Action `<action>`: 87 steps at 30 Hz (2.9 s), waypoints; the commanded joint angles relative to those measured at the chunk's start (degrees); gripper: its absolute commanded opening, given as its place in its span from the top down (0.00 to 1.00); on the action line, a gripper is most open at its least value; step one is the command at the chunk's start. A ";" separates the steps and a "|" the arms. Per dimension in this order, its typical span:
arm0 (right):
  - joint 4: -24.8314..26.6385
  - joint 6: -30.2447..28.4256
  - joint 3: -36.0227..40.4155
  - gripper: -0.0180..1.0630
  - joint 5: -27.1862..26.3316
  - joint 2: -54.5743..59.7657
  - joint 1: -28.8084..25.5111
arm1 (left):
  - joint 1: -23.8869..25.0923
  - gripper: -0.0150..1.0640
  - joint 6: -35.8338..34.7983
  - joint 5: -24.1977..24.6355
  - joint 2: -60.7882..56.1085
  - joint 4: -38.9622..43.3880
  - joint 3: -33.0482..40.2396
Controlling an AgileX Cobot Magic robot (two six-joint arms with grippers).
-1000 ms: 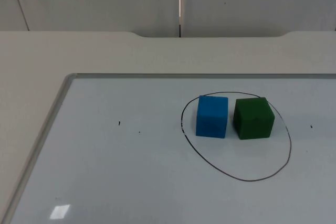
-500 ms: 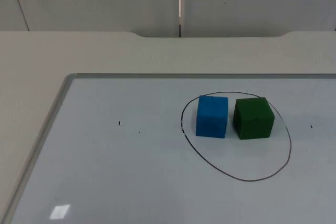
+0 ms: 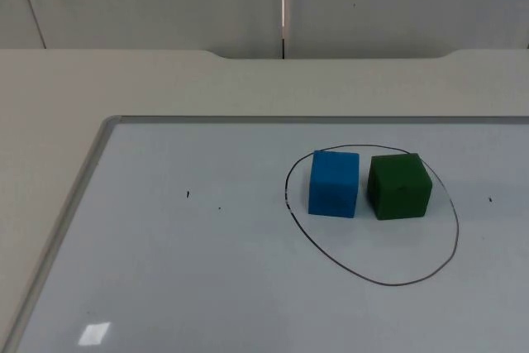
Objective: Push the two cubes into the marked area.
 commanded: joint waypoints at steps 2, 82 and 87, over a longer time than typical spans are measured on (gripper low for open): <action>-0.34 -0.25 0.11 0.98 -0.08 -0.22 -0.20 | 0.12 0.01 0.02 -0.54 -0.23 0.29 0.35; 0.57 -0.02 0.11 0.02 -0.19 -0.22 -0.20 | 6.52 0.01 0.02 -0.54 -0.23 0.29 0.35; 0.57 -0.02 0.11 0.02 -0.19 -0.22 -0.20 | 6.52 0.01 0.02 -0.54 -0.23 0.29 0.35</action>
